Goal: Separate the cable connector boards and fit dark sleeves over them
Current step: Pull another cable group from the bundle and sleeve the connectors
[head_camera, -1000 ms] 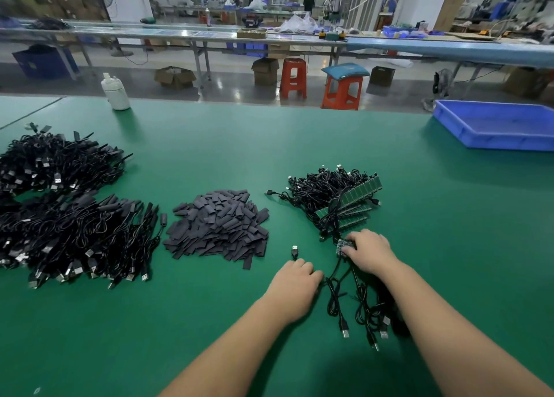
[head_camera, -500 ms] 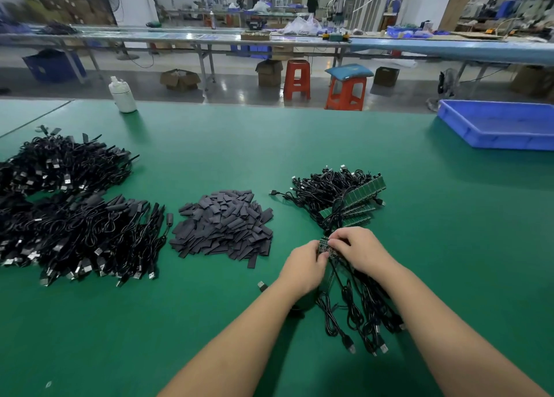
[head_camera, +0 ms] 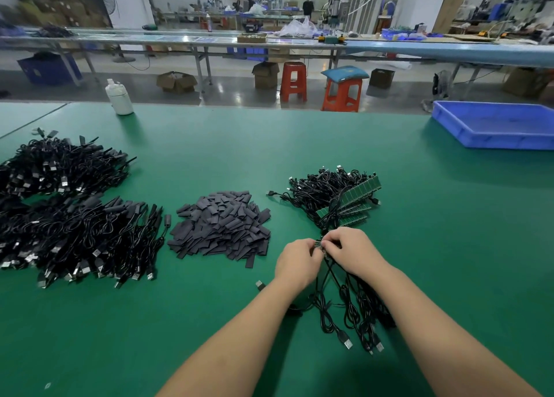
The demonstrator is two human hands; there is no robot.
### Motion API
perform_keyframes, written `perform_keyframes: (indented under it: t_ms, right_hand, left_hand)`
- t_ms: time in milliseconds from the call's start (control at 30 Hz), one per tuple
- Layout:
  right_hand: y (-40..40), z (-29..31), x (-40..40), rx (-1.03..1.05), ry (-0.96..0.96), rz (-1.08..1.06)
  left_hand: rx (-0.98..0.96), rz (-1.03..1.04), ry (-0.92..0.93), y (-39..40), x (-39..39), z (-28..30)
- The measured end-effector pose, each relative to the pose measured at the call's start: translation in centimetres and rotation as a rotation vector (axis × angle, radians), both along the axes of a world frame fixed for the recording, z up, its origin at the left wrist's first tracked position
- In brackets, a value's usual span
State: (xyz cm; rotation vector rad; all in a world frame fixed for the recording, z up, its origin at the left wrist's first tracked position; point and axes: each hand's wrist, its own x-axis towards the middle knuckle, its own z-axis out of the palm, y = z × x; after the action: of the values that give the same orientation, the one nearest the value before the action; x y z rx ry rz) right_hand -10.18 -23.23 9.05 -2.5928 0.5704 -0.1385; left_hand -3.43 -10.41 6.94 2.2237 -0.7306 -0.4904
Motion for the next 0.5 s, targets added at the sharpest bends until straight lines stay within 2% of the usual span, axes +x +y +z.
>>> perform_keyframes:
  t_ms: [267,500]
  right_hand:
    - [0.1,-0.7,0.4,-0.064,-0.044,-0.057]
    - [-3.1,-2.2,-0.7,-0.159,0.018,-0.150]
  left_hand:
    - [0.042,0.098,-0.178,-0.5,-0.7,-0.4]
    - [-0.221,0.281,0.106,4.0,2.9,0.4]
